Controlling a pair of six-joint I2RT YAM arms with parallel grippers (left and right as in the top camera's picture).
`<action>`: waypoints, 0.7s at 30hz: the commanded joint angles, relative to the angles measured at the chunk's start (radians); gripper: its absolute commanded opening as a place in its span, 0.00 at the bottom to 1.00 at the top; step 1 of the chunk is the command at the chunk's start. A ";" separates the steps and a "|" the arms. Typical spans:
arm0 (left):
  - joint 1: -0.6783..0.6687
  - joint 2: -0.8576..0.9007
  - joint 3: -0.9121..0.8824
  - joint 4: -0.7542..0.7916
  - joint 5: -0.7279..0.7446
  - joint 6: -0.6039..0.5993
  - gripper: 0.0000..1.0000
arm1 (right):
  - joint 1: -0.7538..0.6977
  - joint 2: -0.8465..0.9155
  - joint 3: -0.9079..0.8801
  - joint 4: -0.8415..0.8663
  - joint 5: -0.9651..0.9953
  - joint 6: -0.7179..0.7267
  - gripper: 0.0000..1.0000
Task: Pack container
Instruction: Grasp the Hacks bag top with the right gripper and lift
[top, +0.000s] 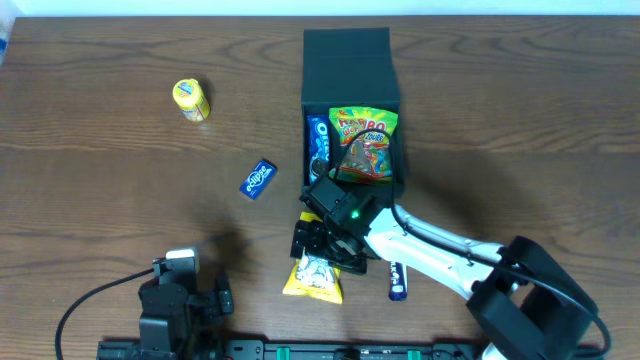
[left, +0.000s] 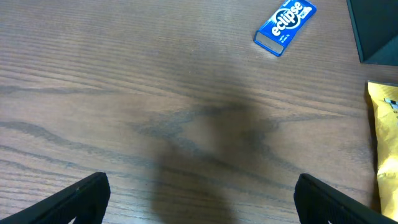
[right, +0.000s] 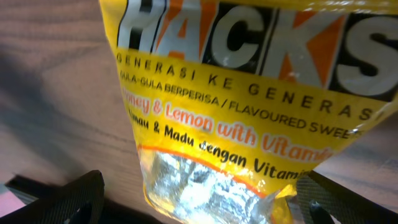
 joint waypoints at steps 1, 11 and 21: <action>0.007 -0.006 -0.028 -0.045 -0.002 -0.019 0.95 | 0.009 0.009 0.000 -0.013 -0.025 -0.058 0.97; 0.007 -0.006 -0.028 -0.045 -0.002 -0.019 0.96 | 0.006 0.009 0.000 -0.041 -0.024 -0.058 0.83; 0.007 -0.006 -0.028 -0.045 -0.002 -0.019 0.96 | 0.004 0.009 0.000 -0.080 -0.017 -0.058 0.83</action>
